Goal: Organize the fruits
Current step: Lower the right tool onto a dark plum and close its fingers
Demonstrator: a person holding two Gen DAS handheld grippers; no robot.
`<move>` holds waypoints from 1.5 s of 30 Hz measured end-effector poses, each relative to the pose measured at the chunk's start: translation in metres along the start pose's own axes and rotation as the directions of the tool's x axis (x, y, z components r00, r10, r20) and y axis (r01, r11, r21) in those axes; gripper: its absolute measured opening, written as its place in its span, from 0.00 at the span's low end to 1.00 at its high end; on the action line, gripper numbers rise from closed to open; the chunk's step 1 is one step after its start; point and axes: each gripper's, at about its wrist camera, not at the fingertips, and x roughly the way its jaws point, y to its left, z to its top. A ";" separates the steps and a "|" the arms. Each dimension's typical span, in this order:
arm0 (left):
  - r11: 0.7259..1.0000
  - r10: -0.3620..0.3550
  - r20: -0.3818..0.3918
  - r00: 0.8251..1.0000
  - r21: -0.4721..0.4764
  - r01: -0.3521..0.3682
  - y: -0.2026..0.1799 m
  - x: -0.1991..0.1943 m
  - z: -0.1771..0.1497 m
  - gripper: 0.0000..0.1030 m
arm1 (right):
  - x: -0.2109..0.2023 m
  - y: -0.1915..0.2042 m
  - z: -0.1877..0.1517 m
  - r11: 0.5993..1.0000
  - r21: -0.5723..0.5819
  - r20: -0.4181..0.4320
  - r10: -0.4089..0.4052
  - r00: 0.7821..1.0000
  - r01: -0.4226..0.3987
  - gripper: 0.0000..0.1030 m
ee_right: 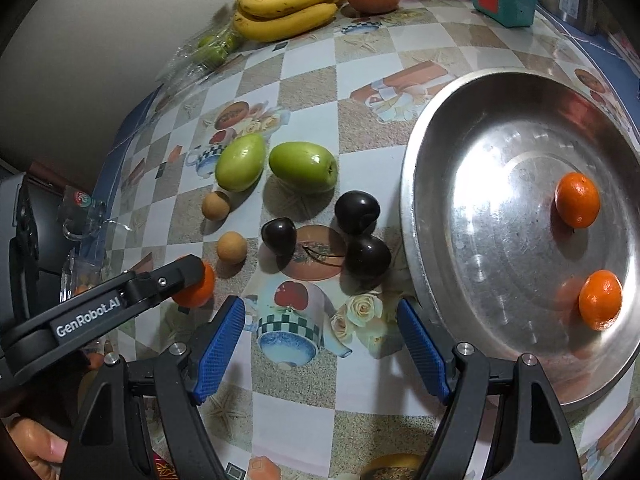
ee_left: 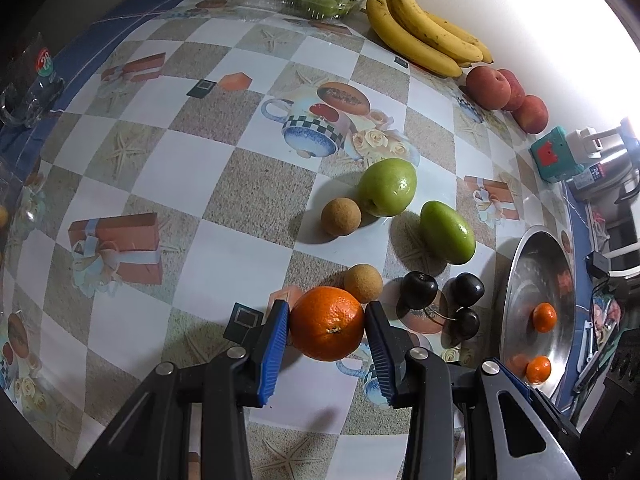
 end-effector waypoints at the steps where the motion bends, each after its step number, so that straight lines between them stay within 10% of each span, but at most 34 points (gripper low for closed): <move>1: 1.000 0.000 0.000 1.000 -0.001 0.000 0.000 0.000 0.000 0.41 | 0.000 0.000 0.000 1.000 0.000 0.002 0.000 1.000 0.000 0.77; 25: 1.000 -0.007 -0.014 1.000 -0.013 0.007 0.001 0.003 0.001 0.41 | 0.024 0.015 0.017 0.975 -0.058 0.014 -0.212 0.977 0.212 0.51; 45: 1.000 -0.013 -0.023 1.000 -0.010 0.012 0.001 0.005 0.001 0.41 | 0.027 0.010 0.022 0.973 0.004 0.026 -0.230 0.973 0.230 0.43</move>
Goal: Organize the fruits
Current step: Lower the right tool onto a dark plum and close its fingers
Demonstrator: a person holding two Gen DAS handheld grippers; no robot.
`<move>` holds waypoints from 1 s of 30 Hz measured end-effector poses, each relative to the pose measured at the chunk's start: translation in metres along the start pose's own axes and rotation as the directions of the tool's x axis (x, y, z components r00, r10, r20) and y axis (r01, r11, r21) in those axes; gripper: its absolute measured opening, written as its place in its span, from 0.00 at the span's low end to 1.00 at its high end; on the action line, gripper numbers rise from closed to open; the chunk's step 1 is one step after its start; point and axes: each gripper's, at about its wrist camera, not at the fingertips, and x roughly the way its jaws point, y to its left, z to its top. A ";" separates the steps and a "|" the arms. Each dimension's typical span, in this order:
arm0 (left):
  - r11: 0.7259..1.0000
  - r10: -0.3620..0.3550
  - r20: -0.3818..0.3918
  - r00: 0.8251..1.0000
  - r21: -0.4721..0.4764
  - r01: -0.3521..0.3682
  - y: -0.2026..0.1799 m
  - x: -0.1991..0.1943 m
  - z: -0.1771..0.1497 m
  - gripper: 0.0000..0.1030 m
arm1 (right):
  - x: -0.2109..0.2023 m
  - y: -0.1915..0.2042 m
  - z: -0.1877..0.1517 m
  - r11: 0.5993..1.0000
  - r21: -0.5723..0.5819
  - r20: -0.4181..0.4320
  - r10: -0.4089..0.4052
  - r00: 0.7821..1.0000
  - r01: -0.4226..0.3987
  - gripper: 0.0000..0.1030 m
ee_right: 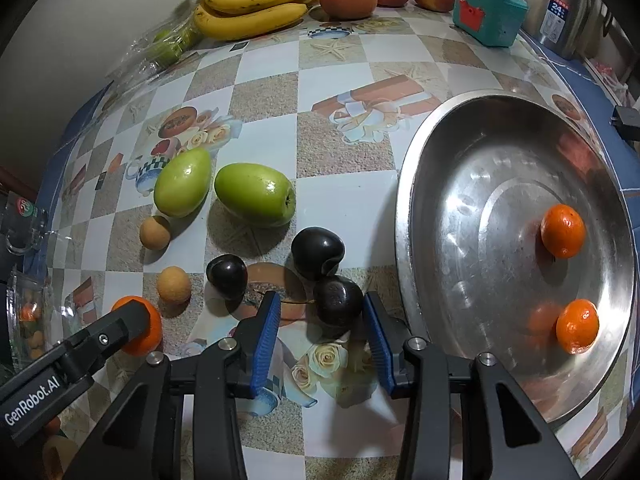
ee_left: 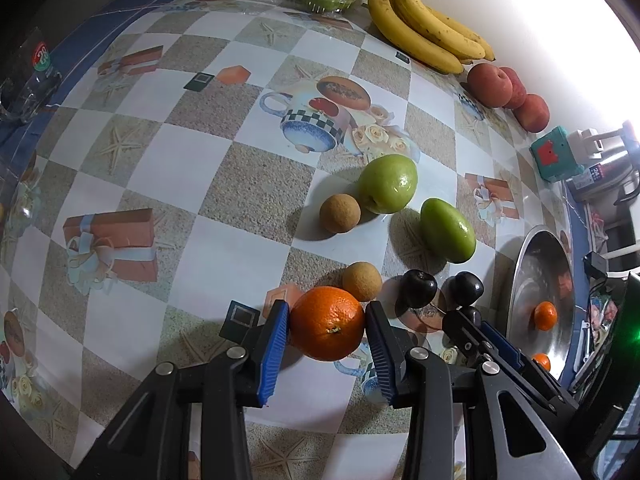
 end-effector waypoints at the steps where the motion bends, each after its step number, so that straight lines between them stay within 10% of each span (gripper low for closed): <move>1: 1.000 -0.001 0.000 1.000 0.000 0.001 0.000 0.000 0.000 0.41 | 0.000 0.000 0.001 1.000 0.002 -0.001 0.002 1.000 -0.002 0.42; 30: 1.000 0.003 -0.004 1.000 0.000 -0.003 0.000 0.002 0.000 0.41 | 0.003 -0.002 0.007 0.999 0.007 0.009 -0.033 0.999 0.033 0.28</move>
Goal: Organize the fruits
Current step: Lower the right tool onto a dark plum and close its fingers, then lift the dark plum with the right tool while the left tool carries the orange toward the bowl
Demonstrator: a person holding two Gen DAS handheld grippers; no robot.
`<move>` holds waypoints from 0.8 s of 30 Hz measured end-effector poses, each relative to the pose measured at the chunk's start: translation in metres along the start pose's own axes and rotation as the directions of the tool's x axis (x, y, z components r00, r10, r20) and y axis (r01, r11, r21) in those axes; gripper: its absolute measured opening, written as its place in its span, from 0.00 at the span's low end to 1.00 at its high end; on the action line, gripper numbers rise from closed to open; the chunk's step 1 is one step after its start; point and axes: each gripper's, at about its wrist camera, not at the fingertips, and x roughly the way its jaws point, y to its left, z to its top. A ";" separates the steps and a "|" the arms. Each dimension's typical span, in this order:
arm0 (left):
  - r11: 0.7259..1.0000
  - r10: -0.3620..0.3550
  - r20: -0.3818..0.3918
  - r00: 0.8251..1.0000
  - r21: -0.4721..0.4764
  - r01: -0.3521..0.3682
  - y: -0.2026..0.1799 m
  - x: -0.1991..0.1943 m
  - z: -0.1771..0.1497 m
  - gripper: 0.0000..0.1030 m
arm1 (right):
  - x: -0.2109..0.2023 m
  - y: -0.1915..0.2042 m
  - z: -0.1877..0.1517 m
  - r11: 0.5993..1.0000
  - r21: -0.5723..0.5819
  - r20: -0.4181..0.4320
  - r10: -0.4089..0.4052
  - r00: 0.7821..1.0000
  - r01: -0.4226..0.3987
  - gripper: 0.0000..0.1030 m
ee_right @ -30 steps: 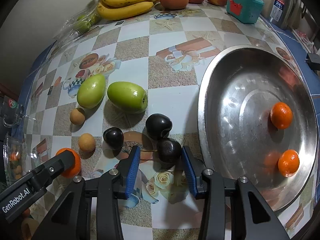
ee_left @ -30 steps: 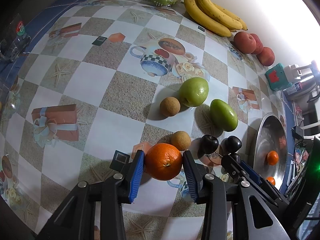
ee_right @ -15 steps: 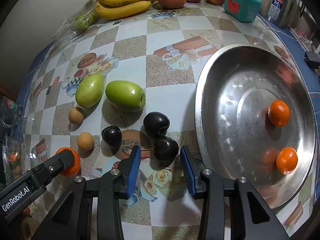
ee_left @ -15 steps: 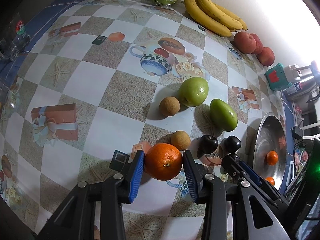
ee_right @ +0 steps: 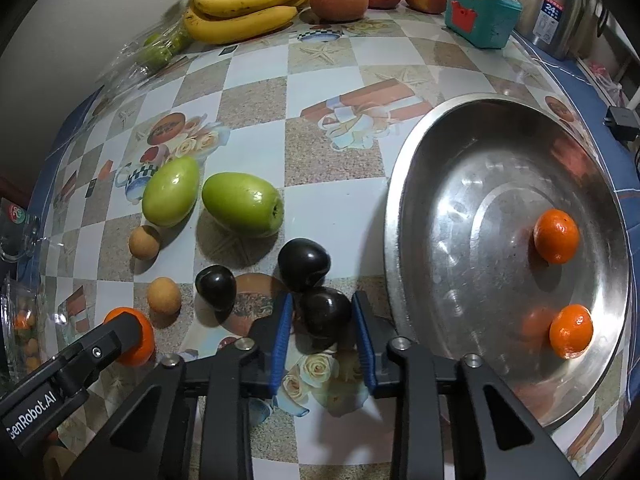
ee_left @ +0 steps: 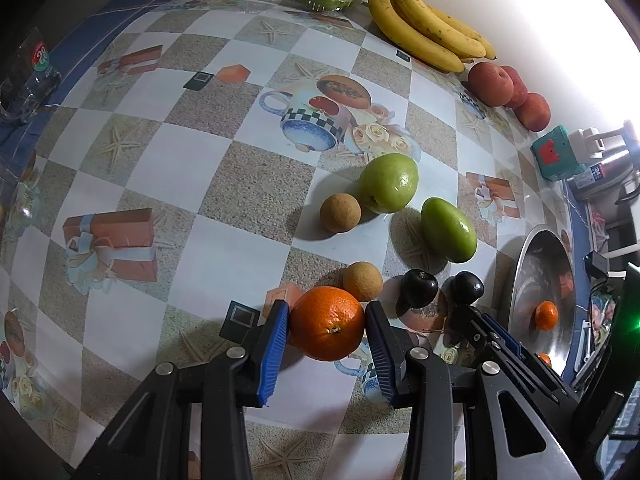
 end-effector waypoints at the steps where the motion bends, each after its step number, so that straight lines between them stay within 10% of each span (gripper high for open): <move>1: 1.000 0.000 -0.001 1.000 0.000 0.000 0.000 0.000 0.000 0.41 | 0.000 0.000 0.000 1.000 0.000 0.000 0.000 1.000 0.000 0.28; 24: 1.000 0.004 0.015 1.000 -0.002 -0.004 -0.002 -0.003 0.000 0.41 | -0.038 -0.007 -0.008 0.995 0.012 0.091 0.098 0.991 -0.100 0.26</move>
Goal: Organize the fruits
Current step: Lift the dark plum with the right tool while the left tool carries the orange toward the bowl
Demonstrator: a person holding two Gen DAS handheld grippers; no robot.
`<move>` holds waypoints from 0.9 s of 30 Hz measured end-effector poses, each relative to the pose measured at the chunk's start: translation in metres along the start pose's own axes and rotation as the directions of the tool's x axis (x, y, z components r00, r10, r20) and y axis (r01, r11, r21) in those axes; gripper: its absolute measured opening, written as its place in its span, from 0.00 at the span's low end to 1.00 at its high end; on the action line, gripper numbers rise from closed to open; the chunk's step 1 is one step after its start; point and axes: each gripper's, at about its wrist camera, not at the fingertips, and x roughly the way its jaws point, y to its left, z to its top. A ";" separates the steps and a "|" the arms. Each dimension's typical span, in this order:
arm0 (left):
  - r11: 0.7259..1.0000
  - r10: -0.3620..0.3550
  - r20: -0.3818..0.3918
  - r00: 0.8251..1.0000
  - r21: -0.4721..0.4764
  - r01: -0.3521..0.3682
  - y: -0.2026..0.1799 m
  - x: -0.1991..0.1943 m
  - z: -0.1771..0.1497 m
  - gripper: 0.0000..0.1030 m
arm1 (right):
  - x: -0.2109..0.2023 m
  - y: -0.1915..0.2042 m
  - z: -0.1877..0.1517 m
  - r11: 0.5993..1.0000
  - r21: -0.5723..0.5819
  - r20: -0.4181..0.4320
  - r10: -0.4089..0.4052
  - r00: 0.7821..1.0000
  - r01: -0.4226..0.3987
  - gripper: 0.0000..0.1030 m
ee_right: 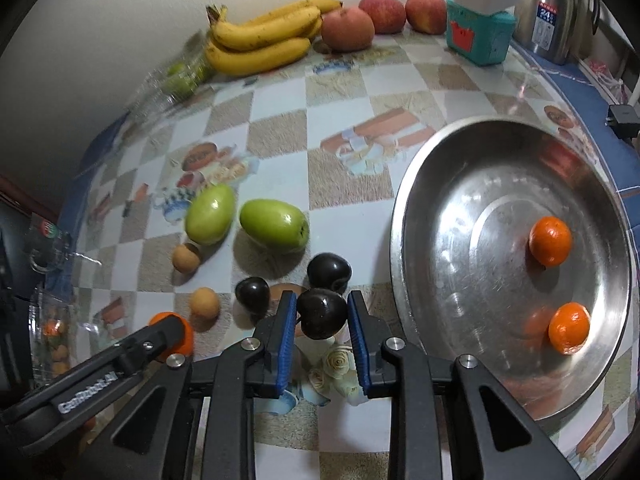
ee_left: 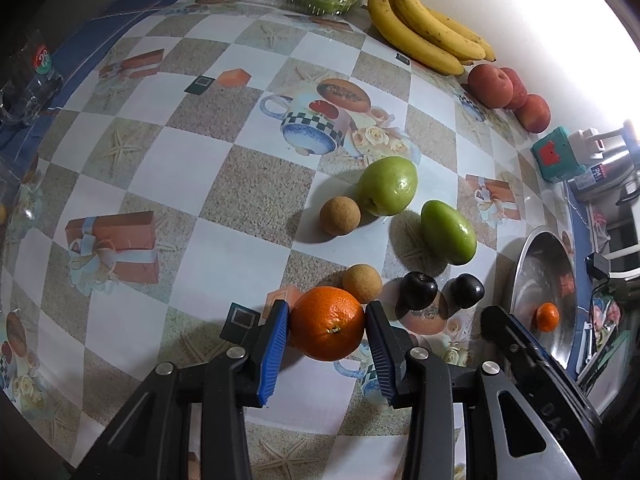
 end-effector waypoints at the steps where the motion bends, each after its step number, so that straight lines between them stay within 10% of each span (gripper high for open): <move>1: 1.000 -0.005 0.005 1.000 0.000 0.005 0.000 -0.001 0.000 0.41 | -0.005 -0.001 0.000 1.000 0.001 0.013 0.004 1.000 -0.004 0.26; 27: 0.953 -0.095 0.041 0.995 0.292 0.079 -0.085 -0.007 -0.024 0.41 | -0.057 -0.131 0.006 0.923 0.377 0.130 -0.138 0.982 0.079 0.26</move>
